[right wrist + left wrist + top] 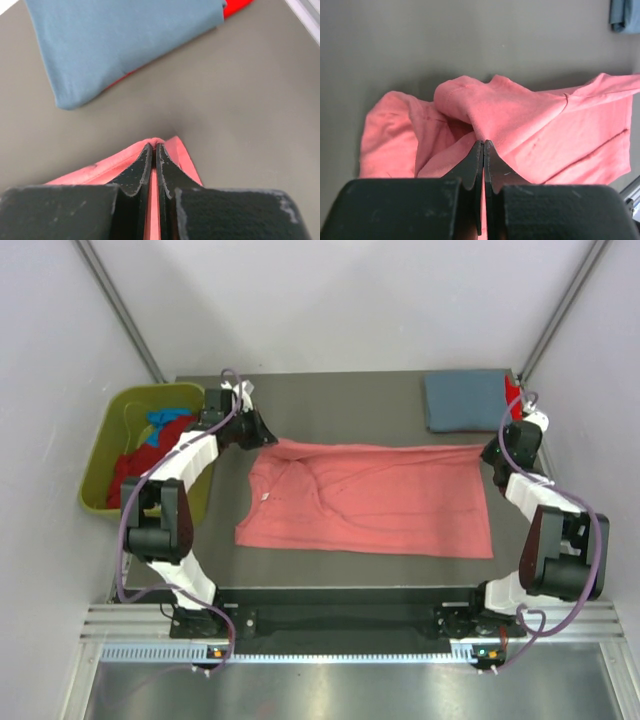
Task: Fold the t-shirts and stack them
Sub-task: Fold the tshirt
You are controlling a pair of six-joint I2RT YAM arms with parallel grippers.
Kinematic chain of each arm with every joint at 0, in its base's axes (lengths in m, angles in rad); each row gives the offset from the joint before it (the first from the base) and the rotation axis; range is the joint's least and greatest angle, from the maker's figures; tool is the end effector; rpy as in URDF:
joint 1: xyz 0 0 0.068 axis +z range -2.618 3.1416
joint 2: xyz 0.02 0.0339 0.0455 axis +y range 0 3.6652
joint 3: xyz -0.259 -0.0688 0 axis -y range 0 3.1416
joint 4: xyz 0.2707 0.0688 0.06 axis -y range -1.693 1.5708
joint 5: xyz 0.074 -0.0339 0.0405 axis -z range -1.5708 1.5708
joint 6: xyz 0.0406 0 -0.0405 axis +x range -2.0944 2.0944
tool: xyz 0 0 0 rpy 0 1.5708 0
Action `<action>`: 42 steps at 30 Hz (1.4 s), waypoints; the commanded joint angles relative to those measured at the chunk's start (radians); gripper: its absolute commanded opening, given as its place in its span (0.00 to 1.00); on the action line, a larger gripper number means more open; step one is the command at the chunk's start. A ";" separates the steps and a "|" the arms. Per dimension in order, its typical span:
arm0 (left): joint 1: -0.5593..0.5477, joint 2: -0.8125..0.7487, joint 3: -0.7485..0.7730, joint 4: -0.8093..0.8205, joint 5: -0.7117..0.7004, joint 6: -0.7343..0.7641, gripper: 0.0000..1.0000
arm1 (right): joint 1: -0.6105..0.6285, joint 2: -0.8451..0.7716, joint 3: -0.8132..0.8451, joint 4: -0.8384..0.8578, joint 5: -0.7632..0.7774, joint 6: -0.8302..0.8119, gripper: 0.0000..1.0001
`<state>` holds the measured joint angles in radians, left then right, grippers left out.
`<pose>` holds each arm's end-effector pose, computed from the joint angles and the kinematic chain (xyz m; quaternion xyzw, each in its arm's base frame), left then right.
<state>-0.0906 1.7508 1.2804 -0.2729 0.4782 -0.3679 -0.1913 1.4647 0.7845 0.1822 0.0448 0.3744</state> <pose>0.4125 -0.0562 0.2246 -0.0286 0.8942 -0.2999 0.3311 0.3348 -0.0667 0.1927 0.2508 0.8220 0.0275 0.5105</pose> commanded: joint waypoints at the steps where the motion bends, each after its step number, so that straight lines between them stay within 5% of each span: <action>1: 0.005 -0.105 -0.035 0.003 0.008 -0.006 0.00 | -0.016 -0.033 0.001 -0.018 0.038 0.044 0.01; 18: -0.032 -0.296 -0.300 -0.180 -0.029 -0.063 0.00 | -0.016 -0.211 -0.177 -0.125 0.113 0.083 0.00; 27: -0.044 -0.309 -0.378 -0.218 -0.033 -0.025 0.00 | -0.016 -0.286 -0.266 -0.178 0.115 0.130 0.09; 35: -0.044 -0.310 -0.371 -0.250 -0.046 0.012 0.00 | -0.016 -0.310 -0.249 -0.317 0.193 0.138 0.27; 42: -0.044 -0.306 -0.385 -0.264 -0.033 0.030 0.00 | -0.014 -0.308 -0.205 -0.386 0.073 0.241 0.35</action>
<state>-0.1337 1.4807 0.9073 -0.5034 0.4301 -0.3653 -0.1940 1.1606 0.5205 -0.1528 0.1539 0.5423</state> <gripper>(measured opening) 0.011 0.340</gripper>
